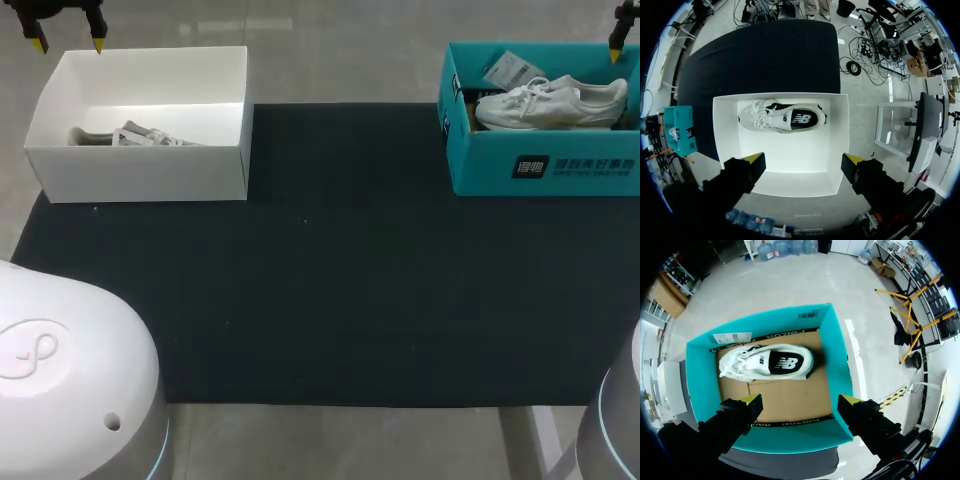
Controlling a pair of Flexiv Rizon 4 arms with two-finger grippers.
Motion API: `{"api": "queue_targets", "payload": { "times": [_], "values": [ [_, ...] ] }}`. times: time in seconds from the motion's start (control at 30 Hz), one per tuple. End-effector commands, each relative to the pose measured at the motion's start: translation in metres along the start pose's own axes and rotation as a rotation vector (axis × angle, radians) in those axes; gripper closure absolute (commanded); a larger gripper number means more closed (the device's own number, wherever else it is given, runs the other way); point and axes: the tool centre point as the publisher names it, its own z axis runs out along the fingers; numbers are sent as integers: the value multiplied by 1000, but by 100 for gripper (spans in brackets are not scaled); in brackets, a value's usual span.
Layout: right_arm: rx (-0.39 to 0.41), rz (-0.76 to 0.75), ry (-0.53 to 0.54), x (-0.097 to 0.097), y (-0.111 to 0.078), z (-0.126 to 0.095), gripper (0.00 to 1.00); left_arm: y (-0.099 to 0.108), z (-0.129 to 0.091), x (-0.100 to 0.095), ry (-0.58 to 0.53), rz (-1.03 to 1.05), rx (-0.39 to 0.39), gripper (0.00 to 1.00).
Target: Take the shoe out of the shoebox, open the shoe tongue, remove and reinsert the insole, then place the shoe into the shoebox
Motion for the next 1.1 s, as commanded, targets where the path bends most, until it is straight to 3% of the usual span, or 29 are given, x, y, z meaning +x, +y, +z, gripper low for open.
{"api": "queue_targets", "payload": {
  "times": [0.03,0.23,0.67,1.1],
  "values": [
    [1,0,-1,0,0,0,0,0,0,0,2,1,0,0],
    [-25,84,66,-3,12,17,0,0,0,0,2,1,0,0],
    [-26,76,-59,-12,37,59,0,0,0,0,2,1,0,0],
    [-6,11,-81,-18,52,98,0,0,0,0,2,1,0,0]
  ]
}}
